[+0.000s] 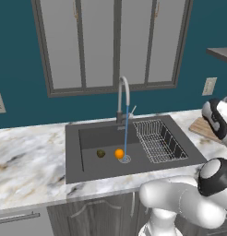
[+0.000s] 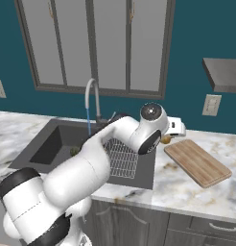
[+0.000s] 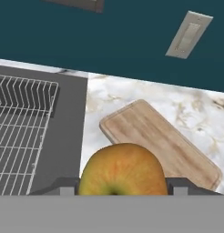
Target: Pick the apple, orange, kiwi from the sink and place them on the cutting board to airdry. Then turn off the sink faucet.
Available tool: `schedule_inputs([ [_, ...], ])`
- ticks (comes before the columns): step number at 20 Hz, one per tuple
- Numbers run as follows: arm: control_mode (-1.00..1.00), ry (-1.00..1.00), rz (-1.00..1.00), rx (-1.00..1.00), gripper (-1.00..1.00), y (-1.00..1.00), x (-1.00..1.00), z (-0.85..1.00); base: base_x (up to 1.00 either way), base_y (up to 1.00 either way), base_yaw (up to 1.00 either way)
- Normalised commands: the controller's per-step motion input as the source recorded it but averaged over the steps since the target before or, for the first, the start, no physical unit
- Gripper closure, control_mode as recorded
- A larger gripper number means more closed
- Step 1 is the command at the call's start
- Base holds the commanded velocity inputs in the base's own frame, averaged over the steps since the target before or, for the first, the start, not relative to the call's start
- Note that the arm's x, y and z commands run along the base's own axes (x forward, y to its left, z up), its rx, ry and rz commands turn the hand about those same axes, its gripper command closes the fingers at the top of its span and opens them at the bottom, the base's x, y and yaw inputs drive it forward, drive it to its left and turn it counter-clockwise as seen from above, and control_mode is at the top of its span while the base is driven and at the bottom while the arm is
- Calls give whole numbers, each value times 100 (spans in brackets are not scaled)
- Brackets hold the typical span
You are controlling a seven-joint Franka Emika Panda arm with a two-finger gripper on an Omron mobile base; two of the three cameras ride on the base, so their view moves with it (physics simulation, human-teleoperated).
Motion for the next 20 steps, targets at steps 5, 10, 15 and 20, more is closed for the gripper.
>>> schedule_inputs([
  [5, -100, 2, 0, 0, 100, -29, 34, -25, 0, 0, 0],
  [10, -100, 2, 3, 0, 100, -20, 33, -28, 0, 0, 0],
  [15, -100, 2, 3, 1, 100, -14, 29, -18, 0, 0, 0],
  [20, -100, 3, 2, 0, 100, -14, 24, -27, 0, 0, 0],
])
